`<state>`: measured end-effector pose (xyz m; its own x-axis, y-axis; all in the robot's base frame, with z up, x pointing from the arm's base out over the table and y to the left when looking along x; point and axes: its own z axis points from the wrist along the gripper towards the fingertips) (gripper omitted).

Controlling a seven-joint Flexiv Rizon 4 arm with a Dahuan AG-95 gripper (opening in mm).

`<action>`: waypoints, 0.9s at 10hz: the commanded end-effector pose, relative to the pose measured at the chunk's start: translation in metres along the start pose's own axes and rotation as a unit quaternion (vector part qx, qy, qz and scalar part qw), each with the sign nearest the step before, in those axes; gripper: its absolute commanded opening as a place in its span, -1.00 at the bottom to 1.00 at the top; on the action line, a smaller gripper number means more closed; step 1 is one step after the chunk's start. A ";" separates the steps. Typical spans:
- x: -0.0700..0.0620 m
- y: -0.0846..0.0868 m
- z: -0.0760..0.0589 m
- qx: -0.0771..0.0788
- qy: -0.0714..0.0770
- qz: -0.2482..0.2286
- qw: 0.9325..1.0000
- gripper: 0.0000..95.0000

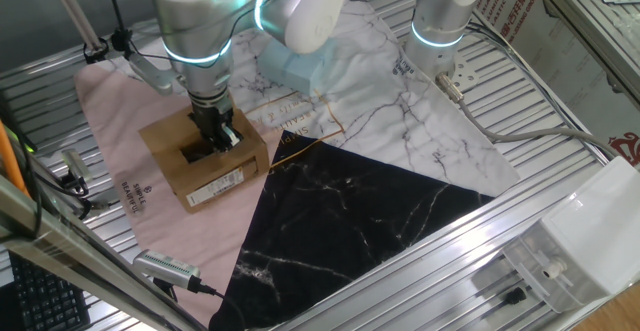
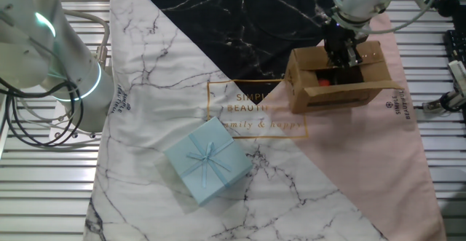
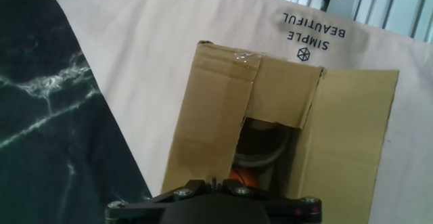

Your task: Cover the box

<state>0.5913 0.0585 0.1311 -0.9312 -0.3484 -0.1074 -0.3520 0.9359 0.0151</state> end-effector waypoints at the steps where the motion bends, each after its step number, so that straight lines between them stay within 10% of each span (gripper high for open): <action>1: -0.001 0.001 0.013 -0.001 -0.001 -0.001 1.000 -1.00; 9: 0.000 0.002 0.013 -0.001 0.003 -0.006 1.000 -1.00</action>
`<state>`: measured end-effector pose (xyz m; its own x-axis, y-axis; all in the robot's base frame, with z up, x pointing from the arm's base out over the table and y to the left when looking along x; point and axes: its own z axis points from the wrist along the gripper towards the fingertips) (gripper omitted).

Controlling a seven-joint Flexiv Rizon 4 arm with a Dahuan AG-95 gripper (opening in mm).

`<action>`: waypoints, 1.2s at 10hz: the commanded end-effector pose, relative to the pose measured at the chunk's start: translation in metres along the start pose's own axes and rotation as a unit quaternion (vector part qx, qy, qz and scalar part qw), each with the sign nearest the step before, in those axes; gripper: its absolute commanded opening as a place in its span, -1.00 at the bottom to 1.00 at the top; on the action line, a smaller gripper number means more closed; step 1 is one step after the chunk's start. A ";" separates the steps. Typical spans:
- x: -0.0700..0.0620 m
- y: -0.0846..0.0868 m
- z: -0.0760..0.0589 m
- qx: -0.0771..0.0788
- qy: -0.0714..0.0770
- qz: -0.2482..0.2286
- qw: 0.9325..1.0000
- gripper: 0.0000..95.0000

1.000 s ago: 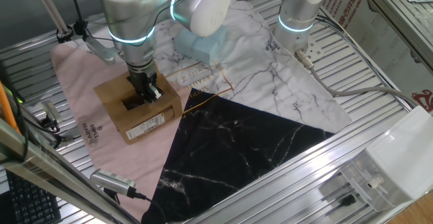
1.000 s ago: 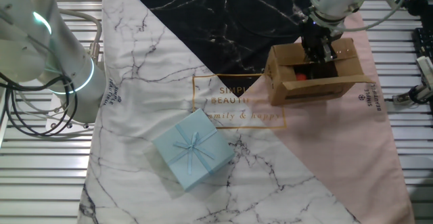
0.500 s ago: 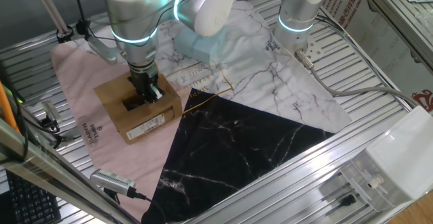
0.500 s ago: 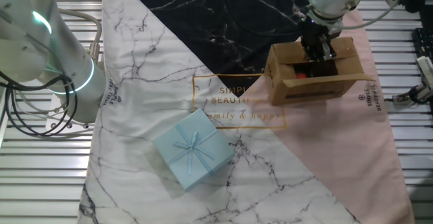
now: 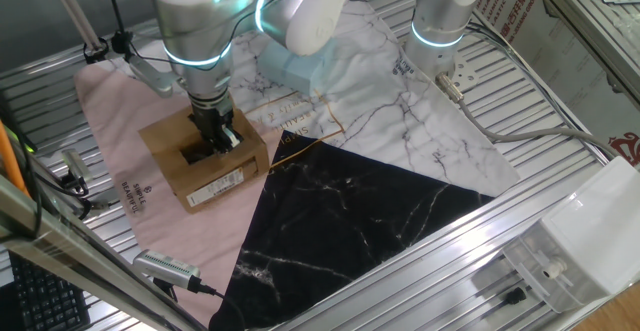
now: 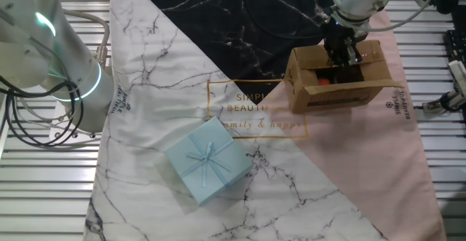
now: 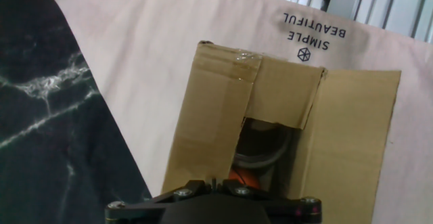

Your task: Cover the box

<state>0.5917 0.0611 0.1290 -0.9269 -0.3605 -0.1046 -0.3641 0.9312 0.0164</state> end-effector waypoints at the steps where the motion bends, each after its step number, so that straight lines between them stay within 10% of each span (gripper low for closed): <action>1: 0.001 0.001 0.008 0.001 0.002 -0.001 1.000 -1.00; 12: 0.009 -0.011 -0.033 -0.008 0.023 -0.018 1.000 -1.00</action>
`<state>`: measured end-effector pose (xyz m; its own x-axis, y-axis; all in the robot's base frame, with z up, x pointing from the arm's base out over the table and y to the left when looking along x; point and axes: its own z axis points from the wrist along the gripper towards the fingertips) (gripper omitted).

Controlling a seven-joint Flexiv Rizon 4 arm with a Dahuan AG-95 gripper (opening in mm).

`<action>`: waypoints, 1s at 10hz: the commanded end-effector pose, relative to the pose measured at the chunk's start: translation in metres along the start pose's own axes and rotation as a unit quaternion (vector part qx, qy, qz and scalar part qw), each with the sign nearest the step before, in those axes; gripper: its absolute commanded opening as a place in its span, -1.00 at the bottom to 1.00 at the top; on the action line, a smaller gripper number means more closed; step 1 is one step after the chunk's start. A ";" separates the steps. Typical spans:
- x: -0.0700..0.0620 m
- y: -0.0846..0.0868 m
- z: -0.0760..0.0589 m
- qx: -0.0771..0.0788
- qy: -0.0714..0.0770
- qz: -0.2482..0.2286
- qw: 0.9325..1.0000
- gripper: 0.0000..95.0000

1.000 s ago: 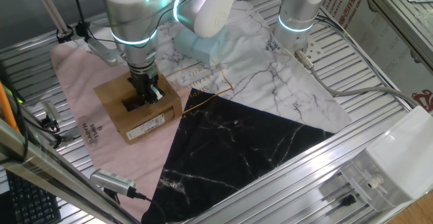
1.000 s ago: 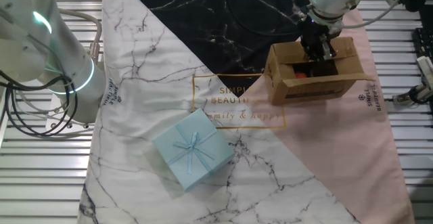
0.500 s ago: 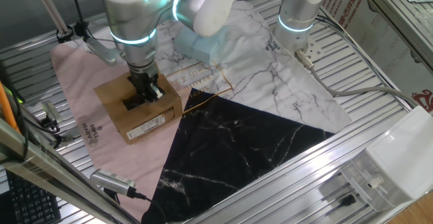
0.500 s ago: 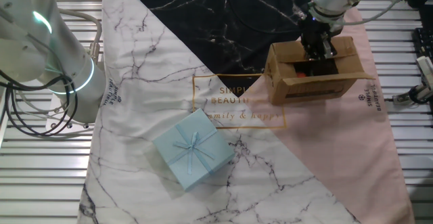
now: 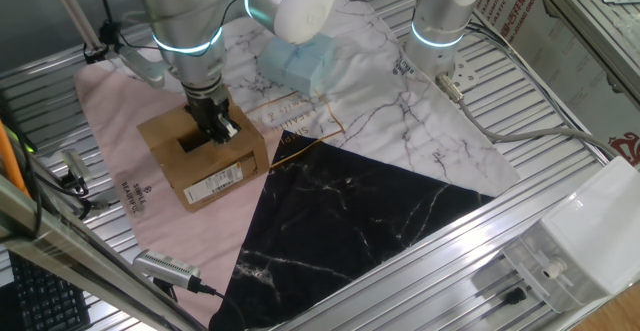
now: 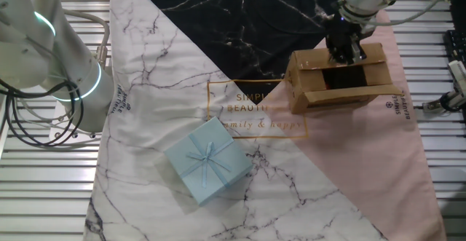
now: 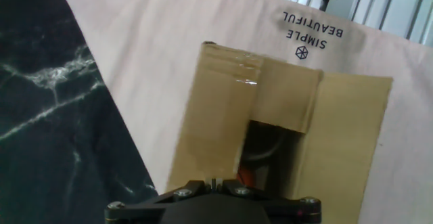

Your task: Cover the box

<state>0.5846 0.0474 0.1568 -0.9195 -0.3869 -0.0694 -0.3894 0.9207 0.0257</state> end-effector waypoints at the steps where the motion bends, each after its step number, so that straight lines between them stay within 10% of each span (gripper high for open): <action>1: 0.001 -0.003 -0.008 -0.001 0.009 -0.009 1.000 -1.00; 10: -0.016 -0.038 -0.037 0.019 0.021 -0.062 0.998 -1.00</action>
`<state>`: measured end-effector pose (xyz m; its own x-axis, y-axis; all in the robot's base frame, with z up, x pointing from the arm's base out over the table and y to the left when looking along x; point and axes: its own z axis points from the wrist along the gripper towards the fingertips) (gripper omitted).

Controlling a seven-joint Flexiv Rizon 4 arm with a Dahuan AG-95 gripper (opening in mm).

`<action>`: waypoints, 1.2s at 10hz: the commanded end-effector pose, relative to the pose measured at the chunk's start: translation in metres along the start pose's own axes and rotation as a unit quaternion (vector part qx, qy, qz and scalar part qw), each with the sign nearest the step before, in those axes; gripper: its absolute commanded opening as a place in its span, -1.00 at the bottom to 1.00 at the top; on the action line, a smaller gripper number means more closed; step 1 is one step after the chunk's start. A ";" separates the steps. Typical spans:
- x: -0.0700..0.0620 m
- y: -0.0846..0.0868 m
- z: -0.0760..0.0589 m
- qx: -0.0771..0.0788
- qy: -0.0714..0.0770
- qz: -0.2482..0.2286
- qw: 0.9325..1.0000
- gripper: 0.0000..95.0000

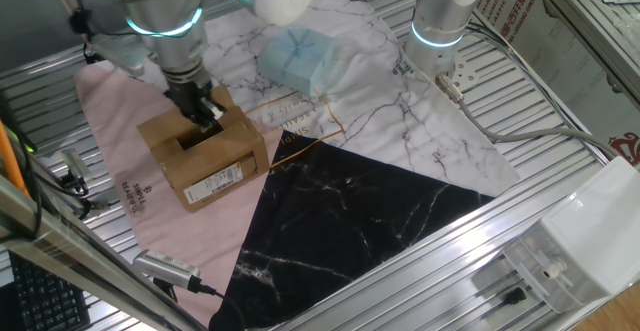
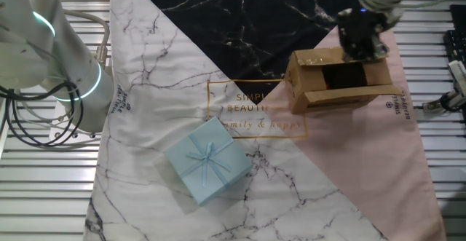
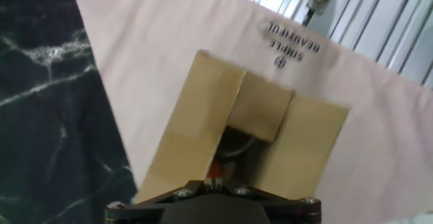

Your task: Cover the box

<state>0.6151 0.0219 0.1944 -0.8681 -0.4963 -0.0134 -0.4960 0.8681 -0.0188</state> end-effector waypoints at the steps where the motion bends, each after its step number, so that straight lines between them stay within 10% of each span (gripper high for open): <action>1: 0.009 -0.009 0.001 -0.001 -0.009 -0.008 1.000 -1.00; 12: 0.010 -0.014 0.000 -0.002 -0.002 -0.017 1.000 -1.00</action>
<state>0.6144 0.0045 0.1943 -0.8510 -0.5247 -0.0209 -0.5246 0.8513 -0.0136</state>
